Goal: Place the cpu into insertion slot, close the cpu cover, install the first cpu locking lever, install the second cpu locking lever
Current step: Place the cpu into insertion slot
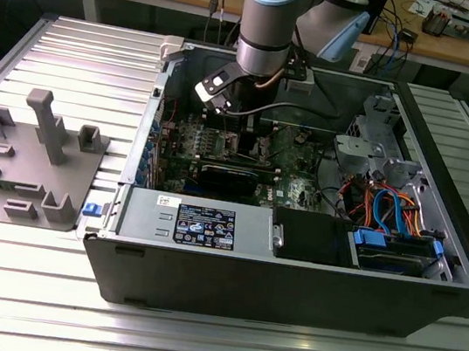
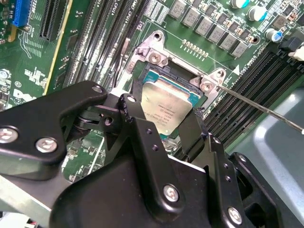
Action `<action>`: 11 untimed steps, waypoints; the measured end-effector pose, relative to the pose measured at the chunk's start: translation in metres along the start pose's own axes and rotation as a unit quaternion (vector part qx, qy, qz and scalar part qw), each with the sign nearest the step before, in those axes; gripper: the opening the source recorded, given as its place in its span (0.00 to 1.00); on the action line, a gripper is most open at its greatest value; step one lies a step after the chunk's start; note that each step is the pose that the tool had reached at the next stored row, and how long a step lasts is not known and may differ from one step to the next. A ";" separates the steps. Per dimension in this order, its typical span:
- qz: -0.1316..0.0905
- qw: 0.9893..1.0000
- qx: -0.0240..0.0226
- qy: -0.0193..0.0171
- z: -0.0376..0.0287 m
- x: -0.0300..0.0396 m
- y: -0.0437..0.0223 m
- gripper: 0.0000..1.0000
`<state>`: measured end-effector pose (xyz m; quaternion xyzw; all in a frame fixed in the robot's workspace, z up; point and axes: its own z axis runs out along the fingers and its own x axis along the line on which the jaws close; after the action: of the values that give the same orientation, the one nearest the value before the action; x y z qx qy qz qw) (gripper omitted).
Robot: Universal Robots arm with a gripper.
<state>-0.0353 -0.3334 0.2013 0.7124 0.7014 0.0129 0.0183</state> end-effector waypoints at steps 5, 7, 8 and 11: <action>0.000 1.000 0.000 0.000 0.0010 0.0000 -0.0001 0.54; 0.000 1.000 0.000 0.000 0.0011 0.0000 0.0003 0.54; 0.000 1.000 0.000 0.000 0.0011 0.0000 0.0006 0.54; 0.000 1.000 0.000 0.000 0.0015 0.0000 0.0008 0.54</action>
<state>-0.0345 -0.3334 0.1999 0.7126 0.7013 0.0128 0.0184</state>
